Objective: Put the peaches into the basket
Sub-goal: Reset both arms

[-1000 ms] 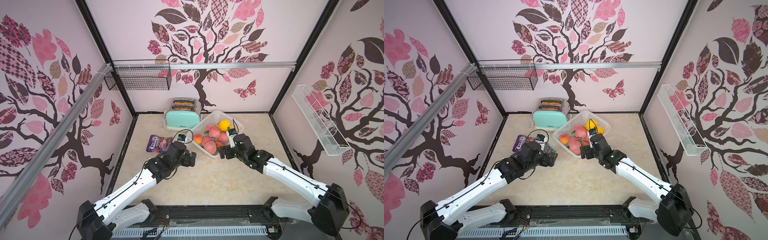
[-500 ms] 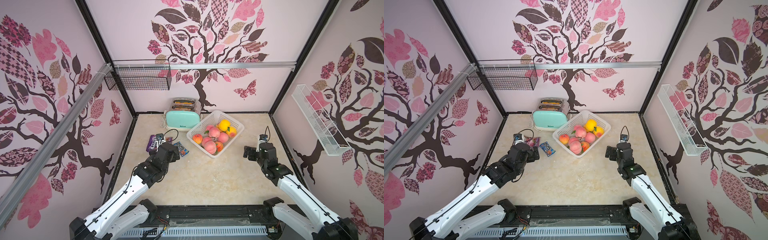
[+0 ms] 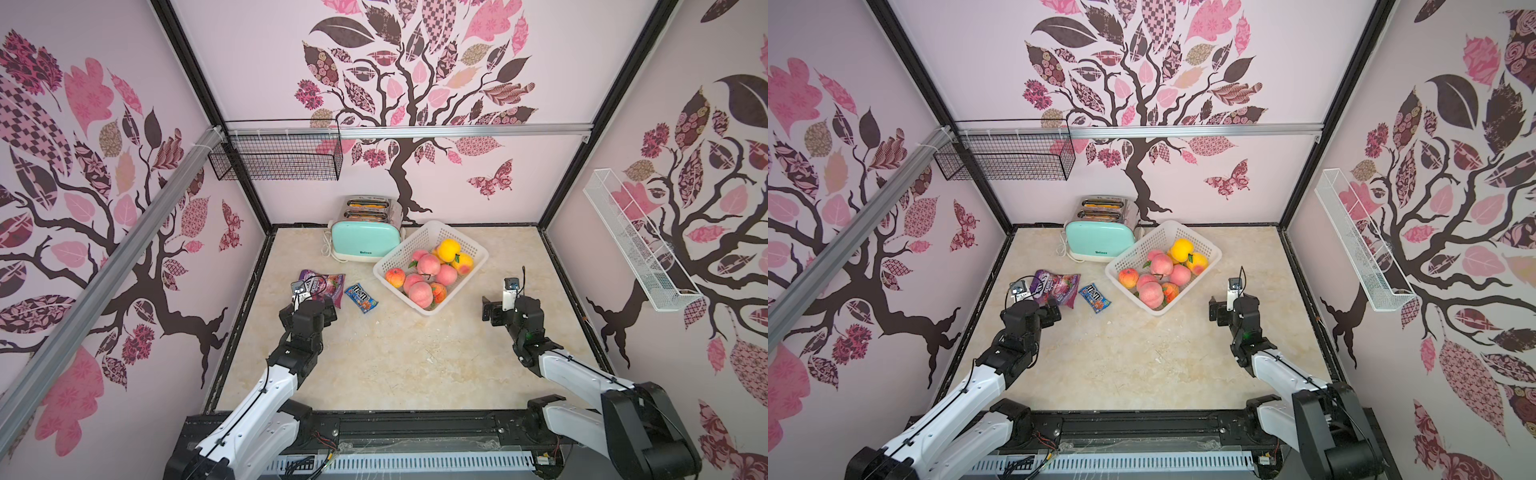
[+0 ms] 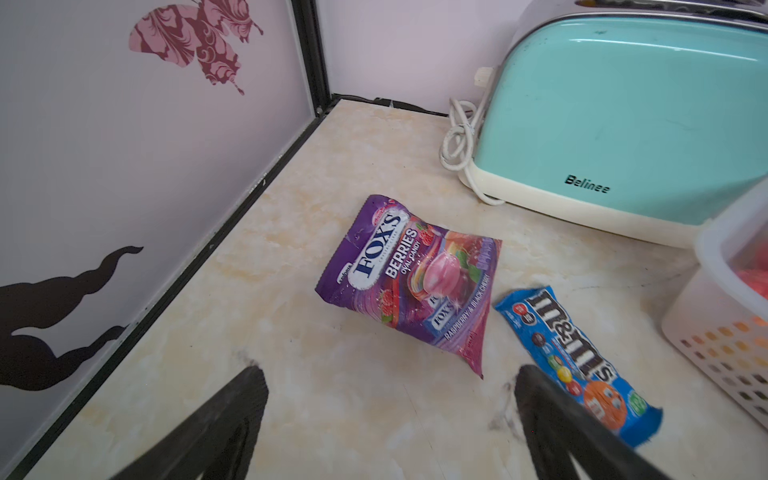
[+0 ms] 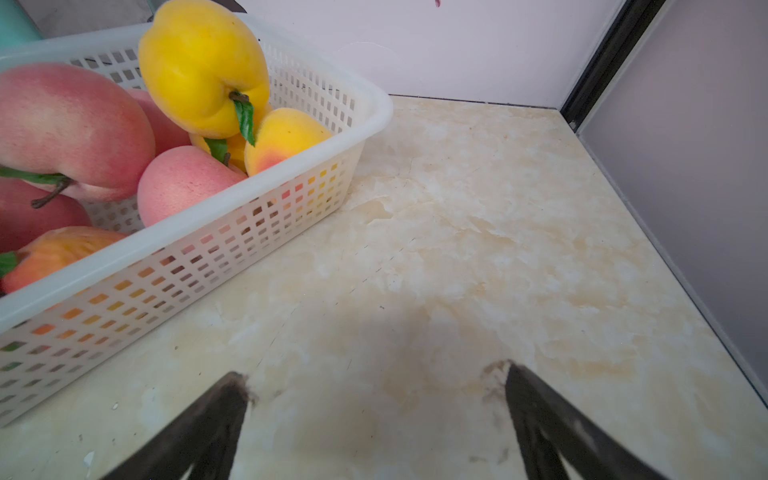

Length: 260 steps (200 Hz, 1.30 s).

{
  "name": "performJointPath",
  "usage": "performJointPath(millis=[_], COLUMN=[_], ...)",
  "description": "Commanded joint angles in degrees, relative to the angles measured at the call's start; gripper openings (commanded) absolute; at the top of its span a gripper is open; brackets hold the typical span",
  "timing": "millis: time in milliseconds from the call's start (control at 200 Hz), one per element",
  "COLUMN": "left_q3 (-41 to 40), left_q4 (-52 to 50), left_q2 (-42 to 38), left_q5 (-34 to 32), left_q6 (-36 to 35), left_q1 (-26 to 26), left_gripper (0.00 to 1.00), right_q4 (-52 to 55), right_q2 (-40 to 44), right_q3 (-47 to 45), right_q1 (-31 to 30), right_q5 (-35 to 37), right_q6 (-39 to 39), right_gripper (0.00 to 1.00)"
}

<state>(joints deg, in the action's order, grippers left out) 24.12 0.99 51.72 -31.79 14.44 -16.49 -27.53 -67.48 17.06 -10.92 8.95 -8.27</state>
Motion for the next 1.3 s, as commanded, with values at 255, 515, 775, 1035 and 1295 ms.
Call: performJointPath(millis=[255, 515, 775, 1035, 1295], left_q3=[-4.3, -6.1, -3.8, -3.1, -3.3], left_q4=[31.1, 46.5, 52.2, 50.0, 51.7], left_q2=[16.0, 26.6, 34.9, 37.2, 37.7], left_q5=[0.1, 2.6, 7.6, 14.5, 14.2], left_q6=[-12.3, -16.3, -16.7, -12.0, -12.0], left_q1=[3.5, 4.4, 8.9, 14.0, 14.1], left_gripper=[0.97, 0.97, 0.97, 0.97, 0.97], right_q4=[-17.7, -22.2, -24.3, -20.9, -22.2], right_q2=[-10.1, -16.2, -18.6, -20.9, -21.8], right_q3=[2.1, 3.3, 3.7, 5.9, 5.9], right_q1=[0.6, 1.5, 3.1, 6.0, 6.1], right_q5=[3.1, 3.6, 7.7, 8.1, 8.7], right_q6=[-3.1, -1.5, 2.0, 6.2, 6.1], right_gripper=[0.99, 0.99, 0.99, 0.99, 0.99])
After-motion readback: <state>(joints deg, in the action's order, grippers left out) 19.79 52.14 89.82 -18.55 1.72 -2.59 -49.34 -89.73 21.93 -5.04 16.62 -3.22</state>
